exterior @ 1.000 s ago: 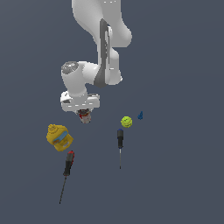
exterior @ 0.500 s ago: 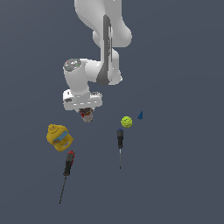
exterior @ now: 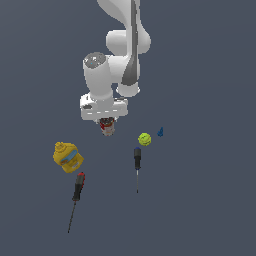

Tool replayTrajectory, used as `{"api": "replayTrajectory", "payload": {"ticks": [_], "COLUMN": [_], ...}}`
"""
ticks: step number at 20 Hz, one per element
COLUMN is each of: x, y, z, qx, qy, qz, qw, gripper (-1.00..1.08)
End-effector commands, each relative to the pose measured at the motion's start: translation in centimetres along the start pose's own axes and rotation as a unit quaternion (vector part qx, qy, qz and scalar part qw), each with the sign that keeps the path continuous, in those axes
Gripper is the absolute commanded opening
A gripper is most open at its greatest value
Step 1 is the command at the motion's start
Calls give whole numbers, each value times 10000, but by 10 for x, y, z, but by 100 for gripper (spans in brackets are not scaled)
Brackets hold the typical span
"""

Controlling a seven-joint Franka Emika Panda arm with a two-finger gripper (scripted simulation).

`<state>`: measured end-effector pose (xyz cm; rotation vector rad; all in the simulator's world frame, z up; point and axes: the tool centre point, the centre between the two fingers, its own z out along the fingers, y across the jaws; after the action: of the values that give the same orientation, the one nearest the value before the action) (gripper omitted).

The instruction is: Pick up a designated object from a clutter of objects.

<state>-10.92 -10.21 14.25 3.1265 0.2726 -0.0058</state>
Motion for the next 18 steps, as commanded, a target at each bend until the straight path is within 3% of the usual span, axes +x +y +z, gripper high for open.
{"api": "replayTrajectory", "payload": {"ticks": [1,18], "x": [6,55], "y": [-17,-162], "z": [-19,-164], "qx": [-16,-18], "qy": [14,12], "qz": [0,-9], "qw": [10000,10000], "gripper": [-100,-100]}}
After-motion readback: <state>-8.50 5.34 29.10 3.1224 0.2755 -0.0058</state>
